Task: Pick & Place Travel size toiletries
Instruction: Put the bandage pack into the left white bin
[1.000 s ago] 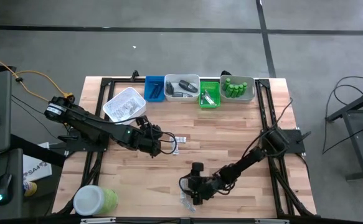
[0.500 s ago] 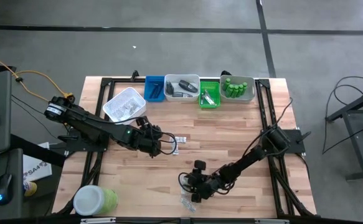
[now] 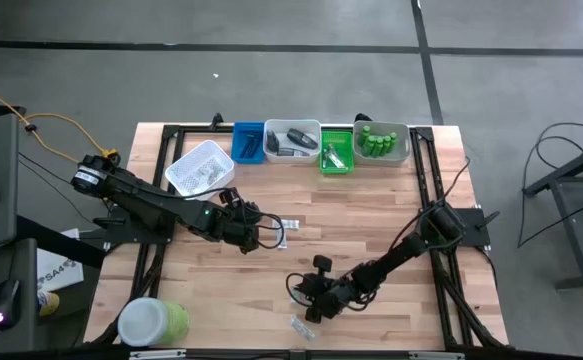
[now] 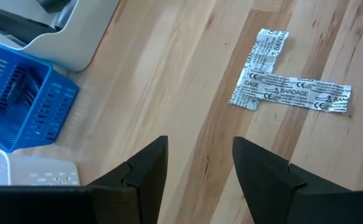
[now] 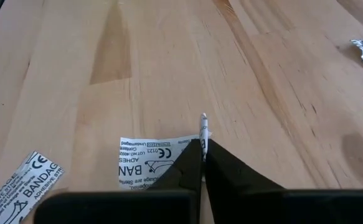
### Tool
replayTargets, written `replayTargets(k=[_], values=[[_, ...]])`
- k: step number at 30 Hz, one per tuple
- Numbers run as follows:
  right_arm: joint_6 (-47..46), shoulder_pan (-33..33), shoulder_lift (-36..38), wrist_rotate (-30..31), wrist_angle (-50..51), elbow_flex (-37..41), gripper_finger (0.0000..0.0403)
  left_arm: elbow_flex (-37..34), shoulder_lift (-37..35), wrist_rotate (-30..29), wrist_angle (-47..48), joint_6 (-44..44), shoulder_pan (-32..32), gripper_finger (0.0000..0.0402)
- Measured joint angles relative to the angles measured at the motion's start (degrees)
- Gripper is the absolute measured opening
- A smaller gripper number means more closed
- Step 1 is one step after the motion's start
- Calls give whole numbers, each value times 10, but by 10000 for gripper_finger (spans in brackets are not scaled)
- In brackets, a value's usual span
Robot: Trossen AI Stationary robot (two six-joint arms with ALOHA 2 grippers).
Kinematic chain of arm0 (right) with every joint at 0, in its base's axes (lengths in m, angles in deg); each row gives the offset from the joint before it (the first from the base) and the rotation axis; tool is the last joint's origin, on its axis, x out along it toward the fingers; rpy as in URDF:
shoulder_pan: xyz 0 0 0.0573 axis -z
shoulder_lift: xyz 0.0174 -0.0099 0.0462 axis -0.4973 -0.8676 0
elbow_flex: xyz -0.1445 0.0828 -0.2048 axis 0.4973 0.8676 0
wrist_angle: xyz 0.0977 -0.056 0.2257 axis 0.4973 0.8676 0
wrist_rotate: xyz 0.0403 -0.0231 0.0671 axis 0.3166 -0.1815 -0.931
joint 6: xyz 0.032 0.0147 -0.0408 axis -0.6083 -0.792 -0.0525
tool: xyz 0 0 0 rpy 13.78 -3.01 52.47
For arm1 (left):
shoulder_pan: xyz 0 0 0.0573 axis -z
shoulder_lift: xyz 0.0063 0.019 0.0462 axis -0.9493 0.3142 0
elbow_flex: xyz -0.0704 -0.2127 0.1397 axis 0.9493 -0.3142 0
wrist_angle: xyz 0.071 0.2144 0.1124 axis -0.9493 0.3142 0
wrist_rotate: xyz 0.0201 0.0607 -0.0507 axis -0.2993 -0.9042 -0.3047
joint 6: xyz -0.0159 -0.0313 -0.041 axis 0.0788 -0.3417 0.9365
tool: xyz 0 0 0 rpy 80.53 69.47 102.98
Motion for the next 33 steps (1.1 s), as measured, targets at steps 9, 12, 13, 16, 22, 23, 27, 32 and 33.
replayTargets(k=[9,12,13,16,22,23,27,32,33], values=[[-7,6,34,40,34,3,3,0,1,-2,-13,6,0,177],[-16,16,58,69,79,3,3,0,1,-2,-14,22,0,177],[-16,19,65,78,89,2,3,0,1,-4,-15,23,0,177],[-12,26,89,102,133,2,3,0,1,-5,-28,23,0,177],[18,45,127,133,181,1,3,0,1,-5,-58,-7,0,177],[23,48,134,132,193,1,3,0,1,-3,-65,-15,-1,177],[48,61,149,144,233,0,3,0,1,0,-88,-36,-1,177],[57,74,154,158,295,1,3,-1,1,6,-97,-68,-10,177],[61,76,154,161,304,3,3,-6,1,10,-114,-79,-15,177]])
